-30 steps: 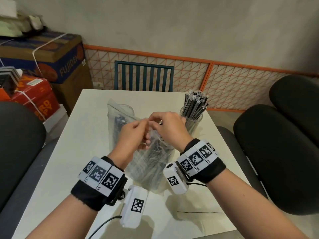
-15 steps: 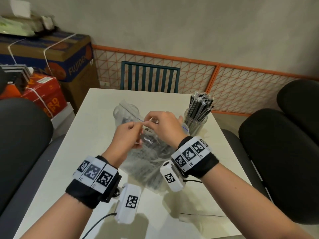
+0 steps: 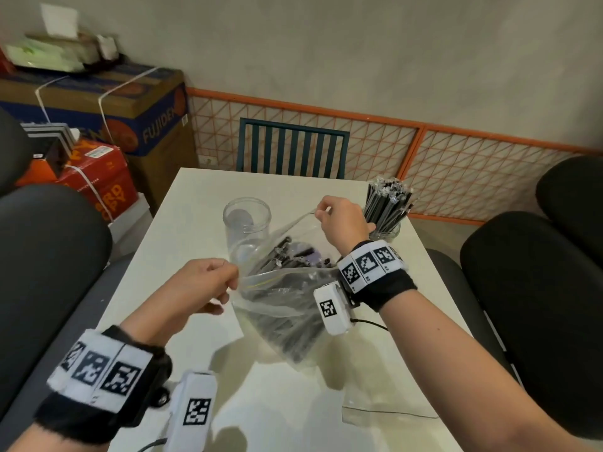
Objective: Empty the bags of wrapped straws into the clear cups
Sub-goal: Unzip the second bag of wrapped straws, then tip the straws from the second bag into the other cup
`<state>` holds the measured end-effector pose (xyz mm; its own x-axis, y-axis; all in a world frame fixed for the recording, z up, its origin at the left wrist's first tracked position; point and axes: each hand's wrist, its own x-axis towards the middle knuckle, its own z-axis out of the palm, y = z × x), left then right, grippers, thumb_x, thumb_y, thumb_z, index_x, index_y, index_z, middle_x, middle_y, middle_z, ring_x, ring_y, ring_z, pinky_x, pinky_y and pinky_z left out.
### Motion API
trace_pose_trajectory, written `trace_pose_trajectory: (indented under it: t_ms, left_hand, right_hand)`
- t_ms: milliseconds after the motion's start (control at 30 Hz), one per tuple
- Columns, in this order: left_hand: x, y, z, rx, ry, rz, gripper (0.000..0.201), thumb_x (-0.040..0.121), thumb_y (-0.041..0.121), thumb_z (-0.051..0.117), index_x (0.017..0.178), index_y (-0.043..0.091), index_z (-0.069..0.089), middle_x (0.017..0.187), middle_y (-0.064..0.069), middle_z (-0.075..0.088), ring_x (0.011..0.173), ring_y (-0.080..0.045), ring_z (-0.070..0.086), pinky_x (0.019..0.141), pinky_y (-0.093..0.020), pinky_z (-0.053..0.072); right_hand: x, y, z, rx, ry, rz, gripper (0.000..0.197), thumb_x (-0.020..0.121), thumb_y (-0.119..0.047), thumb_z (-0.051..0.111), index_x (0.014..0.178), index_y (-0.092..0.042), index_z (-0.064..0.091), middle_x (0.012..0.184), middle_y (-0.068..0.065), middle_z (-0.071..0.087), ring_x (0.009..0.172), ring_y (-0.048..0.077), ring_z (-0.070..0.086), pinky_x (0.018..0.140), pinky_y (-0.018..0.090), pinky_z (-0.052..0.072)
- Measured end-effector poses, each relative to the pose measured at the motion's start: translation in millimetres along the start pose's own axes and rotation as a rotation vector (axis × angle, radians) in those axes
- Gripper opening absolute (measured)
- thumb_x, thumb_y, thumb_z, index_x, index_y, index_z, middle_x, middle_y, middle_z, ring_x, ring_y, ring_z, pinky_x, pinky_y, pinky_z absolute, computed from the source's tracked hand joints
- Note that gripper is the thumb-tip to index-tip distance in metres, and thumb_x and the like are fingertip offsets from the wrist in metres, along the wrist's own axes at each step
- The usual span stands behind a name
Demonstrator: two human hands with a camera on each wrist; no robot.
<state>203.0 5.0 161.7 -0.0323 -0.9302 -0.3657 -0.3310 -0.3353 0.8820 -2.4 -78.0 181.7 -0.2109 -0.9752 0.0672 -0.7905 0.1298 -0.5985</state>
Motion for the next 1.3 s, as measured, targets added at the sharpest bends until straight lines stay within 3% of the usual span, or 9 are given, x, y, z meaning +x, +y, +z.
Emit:
trace_pose_trajectory:
  t_ms: [100, 267, 367, 467, 700, 867, 1067, 1167, 1300]
  left_hand:
    - [-3.1, 5.9, -7.6, 0.216, 0.002, -0.037, 0.010, 0.087, 0.023, 0.057, 0.090, 0.014, 0.060, 0.095, -0.008, 0.057, 0.081, -0.018, 0.058, 0.066, -0.029, 0.049]
    - [32.7, 41.9, 13.4, 0.673, 0.161, 0.325, 0.061, 0.086, 0.044, 0.057, 0.140, 0.034, 0.030, 0.142, -0.004, 0.029, 0.131, -0.028, 0.031, 0.107, -0.048, 0.034]
    - [58.1, 50.4, 29.0, 0.608, 0.031, 0.389, 0.014, 0.094, 0.026, 0.047, 0.092, 0.026, 0.061, 0.096, -0.005, 0.066, 0.099, -0.026, 0.062, 0.090, -0.046, 0.050]
    - [73.5, 44.1, 34.3, 0.505, 0.055, 0.361, 0.033, 0.090, 0.005, 0.042, 0.063, 0.020, 0.053, 0.061, -0.001, 0.056, 0.063, -0.021, 0.058, 0.067, -0.037, 0.055]
    - [85.8, 40.5, 43.9, 0.356, 0.051, 0.324, 0.036, 0.099, 0.026, 0.038, 0.067, 0.015, 0.050, 0.061, -0.004, 0.041, 0.052, -0.018, 0.040, 0.046, -0.024, 0.037]
    - [91.0, 33.5, 44.0, 0.163, -0.085, 0.136, 0.028, 0.097, 0.030, 0.043, 0.078, 0.011, 0.051, 0.066, -0.003, 0.040, 0.054, -0.015, 0.039, 0.044, -0.022, 0.042]
    - [57.8, 21.1, 9.7, 0.697, -0.109, -0.187, 0.068, 0.086, 0.064, 0.039, 0.125, 0.009, 0.045, 0.115, -0.010, 0.054, 0.094, -0.023, 0.058, 0.067, -0.028, 0.047]
    - [36.5, 10.0, 7.6, 0.324, -0.260, -0.397, 0.051, 0.092, 0.054, 0.038, 0.109, 0.008, 0.051, 0.087, -0.011, 0.058, 0.062, -0.020, 0.061, 0.045, -0.022, 0.050]
    - [37.0, -6.9, 30.8, -0.365, -0.158, -0.388, 0.018, 0.100, 0.010, 0.031, 0.099, -0.002, 0.045, 0.072, -0.020, 0.063, 0.047, -0.027, 0.068, 0.039, -0.029, 0.055]
  right_hand:
    - [0.3, -0.1, 2.4, -0.032, -0.033, -0.047, 0.015, 0.095, -0.021, 0.050, 0.090, -0.021, 0.064, 0.074, -0.002, 0.057, 0.082, 0.022, 0.050, 0.098, 0.049, 0.026]
    - [-15.4, -18.3, 5.0, -0.062, -0.155, -0.276, 0.014, 0.093, -0.027, 0.053, 0.091, -0.024, 0.066, 0.082, -0.006, 0.058, 0.092, 0.019, 0.052, 0.089, 0.042, 0.030]
    - [-23.9, -21.6, -6.4, -0.122, -0.206, -0.345, 0.017, 0.093, -0.034, 0.053, 0.098, -0.024, 0.066, 0.091, -0.005, 0.059, 0.102, 0.020, 0.055, 0.090, 0.044, 0.034]
    - [-33.1, -1.5, -27.1, -0.294, -0.160, -0.235, 0.028, 0.092, -0.040, 0.051, 0.112, -0.022, 0.058, 0.115, 0.000, 0.054, 0.108, 0.022, 0.053, 0.099, 0.050, 0.038]
    - [-47.0, 48.7, -32.4, 0.463, -0.227, 0.112, 0.024, 0.095, -0.022, 0.052, 0.073, -0.014, 0.060, 0.075, 0.002, 0.061, 0.067, 0.016, 0.057, 0.054, 0.025, 0.051]
    - [-28.7, 55.8, -12.9, 1.307, -0.407, 0.723, 0.028, 0.099, -0.014, 0.043, 0.074, -0.003, 0.051, 0.041, -0.001, 0.050, 0.036, 0.008, 0.048, 0.046, 0.022, 0.049]
    - [-16.3, 51.0, -5.4, 1.257, -0.320, 0.724, 0.020, 0.098, -0.006, 0.042, 0.080, 0.000, 0.049, 0.039, 0.006, 0.056, 0.030, 0.010, 0.054, 0.038, 0.025, 0.053]
    - [-15.3, 51.7, -4.8, 1.363, -0.340, 0.632, 0.012, 0.093, 0.001, 0.049, 0.082, 0.000, 0.053, 0.074, 0.013, 0.060, 0.054, 0.014, 0.062, 0.059, 0.025, 0.056]
    - [-29.1, 52.3, -1.1, 0.692, -0.390, 0.401, 0.036, 0.075, -0.019, 0.072, 0.102, 0.000, 0.057, 0.095, 0.012, 0.063, 0.079, 0.022, 0.058, 0.066, 0.029, 0.043]
